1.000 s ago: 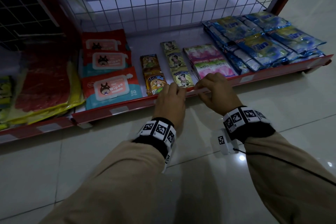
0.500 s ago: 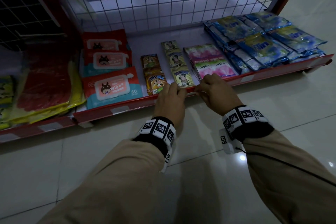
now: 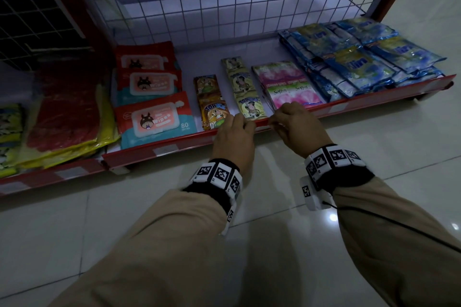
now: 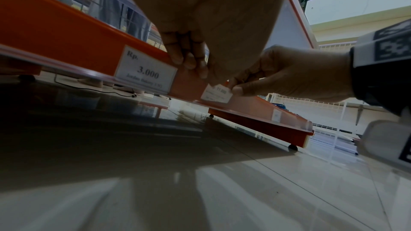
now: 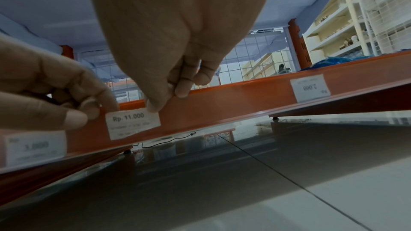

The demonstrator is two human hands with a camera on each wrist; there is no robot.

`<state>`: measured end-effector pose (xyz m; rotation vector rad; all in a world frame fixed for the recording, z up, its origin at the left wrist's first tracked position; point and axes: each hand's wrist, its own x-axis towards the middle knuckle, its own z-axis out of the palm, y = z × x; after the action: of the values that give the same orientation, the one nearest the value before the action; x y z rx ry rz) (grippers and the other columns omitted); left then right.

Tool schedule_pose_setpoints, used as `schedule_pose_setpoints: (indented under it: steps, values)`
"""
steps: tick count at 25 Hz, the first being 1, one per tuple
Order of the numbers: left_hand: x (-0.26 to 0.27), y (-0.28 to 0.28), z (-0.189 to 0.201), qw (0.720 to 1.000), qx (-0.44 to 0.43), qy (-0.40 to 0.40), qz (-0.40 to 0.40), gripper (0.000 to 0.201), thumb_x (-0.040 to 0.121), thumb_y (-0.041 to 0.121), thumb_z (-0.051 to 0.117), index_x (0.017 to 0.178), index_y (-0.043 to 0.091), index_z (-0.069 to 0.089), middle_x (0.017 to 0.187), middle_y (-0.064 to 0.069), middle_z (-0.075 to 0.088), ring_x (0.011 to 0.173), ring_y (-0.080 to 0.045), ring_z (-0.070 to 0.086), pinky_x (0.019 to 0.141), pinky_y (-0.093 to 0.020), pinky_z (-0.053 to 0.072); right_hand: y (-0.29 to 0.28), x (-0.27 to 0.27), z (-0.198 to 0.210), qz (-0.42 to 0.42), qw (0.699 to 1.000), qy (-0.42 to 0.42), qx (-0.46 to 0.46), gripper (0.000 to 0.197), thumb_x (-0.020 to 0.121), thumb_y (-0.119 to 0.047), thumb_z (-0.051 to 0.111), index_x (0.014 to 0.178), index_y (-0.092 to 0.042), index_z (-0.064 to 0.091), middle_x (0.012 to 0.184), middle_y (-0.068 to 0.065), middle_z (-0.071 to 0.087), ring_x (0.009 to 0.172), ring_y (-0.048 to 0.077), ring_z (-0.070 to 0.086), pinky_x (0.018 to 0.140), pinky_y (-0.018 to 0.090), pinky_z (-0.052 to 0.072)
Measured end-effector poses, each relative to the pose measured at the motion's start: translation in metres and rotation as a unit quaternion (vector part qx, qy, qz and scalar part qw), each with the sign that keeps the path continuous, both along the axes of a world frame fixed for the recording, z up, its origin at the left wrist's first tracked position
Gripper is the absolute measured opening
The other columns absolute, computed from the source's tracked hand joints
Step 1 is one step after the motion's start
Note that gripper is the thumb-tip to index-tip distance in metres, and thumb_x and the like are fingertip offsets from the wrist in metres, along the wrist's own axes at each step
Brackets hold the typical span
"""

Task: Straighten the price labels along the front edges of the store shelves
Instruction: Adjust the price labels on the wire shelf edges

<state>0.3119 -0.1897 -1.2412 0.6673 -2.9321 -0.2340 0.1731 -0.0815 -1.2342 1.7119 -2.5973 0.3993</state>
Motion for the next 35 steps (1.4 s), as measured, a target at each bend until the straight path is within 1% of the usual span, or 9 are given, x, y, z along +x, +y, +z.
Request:
schedule_pose_setpoints:
  steps: [3,8,15,17,21,27,29,32,35]
  values:
    - [0.001,0.000,0.001,1.000,-0.006,-0.004,-0.002,0.031,0.092,0.011,0.043,0.122,0.012,0.050,0.119,-0.010,0.048,0.111,-0.027,0.039,0.091,-0.036,0.034,0.000,0.001,0.000,-0.001,1.000,-0.002,-0.007,0.018,0.091,-0.017,0.057,0.104,-0.011,0.069,0.103,0.011,0.063,0.096,0.027,0.053,0.074,0.043,0.049]
    - [0.000,0.002,0.001,1.000,-0.012,-0.012,-0.002,0.032,0.091,0.010,0.044,0.123,0.012,0.050,0.119,-0.009,0.047,0.112,-0.027,0.039,0.090,-0.035,0.034,0.001,-0.001,-0.003,0.008,1.000,-0.011,-0.028,0.015,0.088,-0.013,0.061,0.099,-0.011,0.070,0.098,0.011,0.064,0.092,0.028,0.052,0.072,0.036,0.045]
    - [0.004,-0.002,0.000,1.000,0.004,0.003,-0.012,0.038,0.087,0.005,0.047,0.124,0.012,0.051,0.119,-0.010,0.049,0.110,-0.028,0.040,0.090,-0.035,0.037,0.006,-0.002,-0.009,-0.002,0.997,-0.018,-0.077,0.016,0.083,-0.006,0.063,0.099,-0.009,0.065,0.096,0.011,0.063,0.091,0.030,0.052,0.073,0.036,0.041]
    - [0.008,-0.003,0.000,1.000,0.006,0.010,-0.017,0.040,0.085,0.003,0.049,0.125,0.010,0.053,0.118,-0.012,0.048,0.110,-0.028,0.040,0.089,-0.034,0.040,0.007,-0.001,-0.010,-0.007,0.996,-0.013,-0.091,0.019,0.081,-0.001,0.062,0.099,-0.007,0.064,0.097,0.012,0.062,0.090,0.031,0.051,0.071,0.038,0.043]
    - [0.013,-0.005,0.003,0.999,0.007,0.006,-0.032,0.043,0.086,0.003,0.048,0.129,0.009,0.051,0.122,-0.011,0.048,0.115,-0.027,0.039,0.092,-0.035,0.041,0.008,0.006,-0.014,-0.003,0.995,0.013,-0.097,0.015,0.081,0.001,0.061,0.094,-0.003,0.067,0.100,0.016,0.061,0.091,0.034,0.052,0.069,0.042,0.048]
    - [0.020,-0.003,0.005,0.999,0.000,-0.005,-0.037,0.042,0.088,0.003,0.043,0.129,0.008,0.050,0.127,-0.010,0.046,0.117,-0.027,0.038,0.087,-0.035,0.044,0.015,0.016,-0.013,-0.005,0.996,0.021,-0.086,0.024,0.077,-0.001,0.062,0.101,-0.002,0.067,0.106,0.017,0.060,0.096,0.037,0.055,0.073,0.044,0.051]
    - [0.022,-0.002,0.006,0.999,0.010,-0.005,-0.036,0.045,0.087,0.002,0.043,0.132,0.009,0.047,0.128,-0.010,0.046,0.118,-0.027,0.037,0.089,-0.036,0.043,0.016,0.018,-0.009,-0.004,0.996,0.016,-0.083,0.030,0.075,0.000,0.062,0.105,-0.001,0.064,0.107,0.018,0.059,0.095,0.037,0.054,0.074,0.043,0.050]
    - [0.020,-0.006,0.009,0.998,0.042,-0.004,-0.040,0.055,0.084,-0.001,0.046,0.138,0.009,0.040,0.130,-0.011,0.045,0.119,-0.028,0.036,0.096,-0.036,0.036,0.014,0.015,-0.002,-0.017,0.998,-0.013,-0.051,0.040,0.074,0.000,0.060,0.113,-0.006,0.059,0.109,0.015,0.057,0.099,0.034,0.051,0.079,0.041,0.046]
    - [0.015,-0.007,0.011,0.997,0.052,-0.020,-0.044,0.060,0.083,0.001,0.050,0.141,0.010,0.036,0.130,-0.012,0.042,0.120,-0.030,0.035,0.098,-0.037,0.034,0.011,0.011,0.003,0.000,0.999,-0.020,-0.026,0.039,0.074,-0.002,0.059,0.112,-0.008,0.060,0.108,0.015,0.058,0.099,0.033,0.050,0.080,0.041,0.044]
